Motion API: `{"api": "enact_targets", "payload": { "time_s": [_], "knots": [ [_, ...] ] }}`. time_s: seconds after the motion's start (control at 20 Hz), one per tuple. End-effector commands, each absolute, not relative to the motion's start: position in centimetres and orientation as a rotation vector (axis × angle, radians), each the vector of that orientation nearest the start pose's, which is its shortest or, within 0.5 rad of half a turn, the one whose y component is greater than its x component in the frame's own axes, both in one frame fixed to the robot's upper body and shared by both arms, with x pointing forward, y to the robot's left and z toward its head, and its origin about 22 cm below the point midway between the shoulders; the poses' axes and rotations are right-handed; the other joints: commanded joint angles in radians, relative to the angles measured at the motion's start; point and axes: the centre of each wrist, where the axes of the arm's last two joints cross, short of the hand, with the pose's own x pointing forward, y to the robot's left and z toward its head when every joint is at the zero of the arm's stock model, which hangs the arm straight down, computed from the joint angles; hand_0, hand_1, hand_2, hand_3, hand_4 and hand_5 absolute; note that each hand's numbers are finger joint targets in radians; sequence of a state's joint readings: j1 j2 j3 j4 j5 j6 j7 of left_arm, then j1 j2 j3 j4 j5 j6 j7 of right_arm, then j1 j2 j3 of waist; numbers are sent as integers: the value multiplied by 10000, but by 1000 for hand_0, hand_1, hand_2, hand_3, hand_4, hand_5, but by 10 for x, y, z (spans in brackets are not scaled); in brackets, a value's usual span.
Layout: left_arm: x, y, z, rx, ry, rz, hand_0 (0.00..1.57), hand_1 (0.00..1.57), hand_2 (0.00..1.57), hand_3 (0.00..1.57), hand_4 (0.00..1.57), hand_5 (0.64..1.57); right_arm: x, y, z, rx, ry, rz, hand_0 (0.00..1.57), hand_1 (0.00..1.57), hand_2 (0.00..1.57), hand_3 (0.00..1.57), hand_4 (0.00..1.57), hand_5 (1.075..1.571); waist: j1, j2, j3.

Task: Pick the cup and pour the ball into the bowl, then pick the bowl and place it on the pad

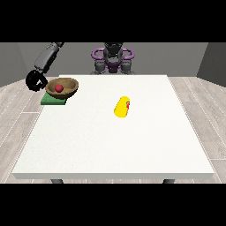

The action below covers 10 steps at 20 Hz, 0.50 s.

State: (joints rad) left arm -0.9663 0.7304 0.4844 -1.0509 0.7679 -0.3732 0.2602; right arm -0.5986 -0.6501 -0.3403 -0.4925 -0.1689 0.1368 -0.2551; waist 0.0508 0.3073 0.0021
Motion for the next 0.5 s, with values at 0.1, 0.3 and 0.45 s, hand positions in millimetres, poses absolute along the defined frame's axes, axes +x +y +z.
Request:
{"api": "enact_targets", "payload": {
  "time_s": [0.1,0.3,0.45],
  "knots": [
    [335,404,367,-4076,-22184,-95,0,0,0,0,0,1570,318,-502,61,-4105,-15516,-2022,1571,1571,1571,338,1170,1564,471,1032,11],
    [319,405,392,-4216,-22419,-601,0,0,0,0,0,1567,318,-519,86,-4638,-15182,-3989,1571,1571,1571,1553,260,1563,636,1308,11],
    [310,393,390,-4307,-22637,-752,0,0,0,0,0,1566,308,-534,96,-5755,-15298,-3817,1080,1080,1023,988,0,1531,852,1659,19]
  ]
}}
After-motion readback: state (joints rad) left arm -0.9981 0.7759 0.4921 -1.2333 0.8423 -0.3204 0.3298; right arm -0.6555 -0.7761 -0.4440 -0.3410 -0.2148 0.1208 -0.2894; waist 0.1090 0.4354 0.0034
